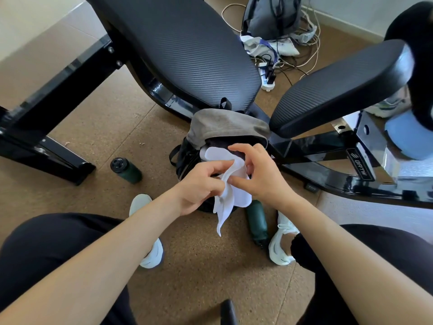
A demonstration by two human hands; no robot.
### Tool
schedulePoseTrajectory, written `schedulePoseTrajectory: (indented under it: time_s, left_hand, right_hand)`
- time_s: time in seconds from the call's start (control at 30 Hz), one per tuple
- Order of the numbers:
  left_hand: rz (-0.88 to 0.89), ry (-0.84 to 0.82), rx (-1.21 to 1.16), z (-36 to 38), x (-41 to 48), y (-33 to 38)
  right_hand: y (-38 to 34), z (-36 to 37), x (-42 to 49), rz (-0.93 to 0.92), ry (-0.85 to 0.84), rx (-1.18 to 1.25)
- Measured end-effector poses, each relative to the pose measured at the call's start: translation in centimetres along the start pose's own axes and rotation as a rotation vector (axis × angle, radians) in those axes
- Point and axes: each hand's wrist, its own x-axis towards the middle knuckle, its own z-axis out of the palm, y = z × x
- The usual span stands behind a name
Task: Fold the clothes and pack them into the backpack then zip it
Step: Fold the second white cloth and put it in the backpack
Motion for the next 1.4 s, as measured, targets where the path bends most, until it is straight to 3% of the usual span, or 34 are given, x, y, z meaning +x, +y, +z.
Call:
schedulePoseTrajectory:
  time_s: [0.23, 0.37, 0.57, 0.67, 0.87, 1.17, 1.4]
  left_hand:
    - [0.127, -0.046, 0.032, -0.2, -0.5, 0.3]
    - [0.2, 0.12, 0.176, -0.5, -0.1, -0.5]
    - [0.32, 0.273, 0.436, -1.4, 0.1, -0.6]
    - [0.359, 0.391, 0.524, -2.3, 0.0, -0.7]
    - [0.352, 0.596, 0.325, -2.9, 0.0, -0.3]
    - [0.26, 0.913, 0.189, -4.5, 0.3, -0.6]
    - [0.188, 1.052, 0.19, -6.4, 0.3, -1.3]
  right_hand:
    - [0.8, 0.1, 0.3, -0.034, 0.017, -0.171]
    - [0.9, -0.4, 0.6, 0.046, 0.016, -0.207]
    - [0.5, -0.7, 0.2, 0.011, -0.019, -0.084]
    - [0.8, -1.1, 0.3, 0.055, -0.117, -0.061]
    - [2.3, -0.9, -0.2, 0.087, -0.299, -0.151]
    - [4.0, -0.9, -0.8, 0.141, -0.278, -0.177]
    - [4.5, -1.0, -1.1, 0.122, -0.337, -0.211]
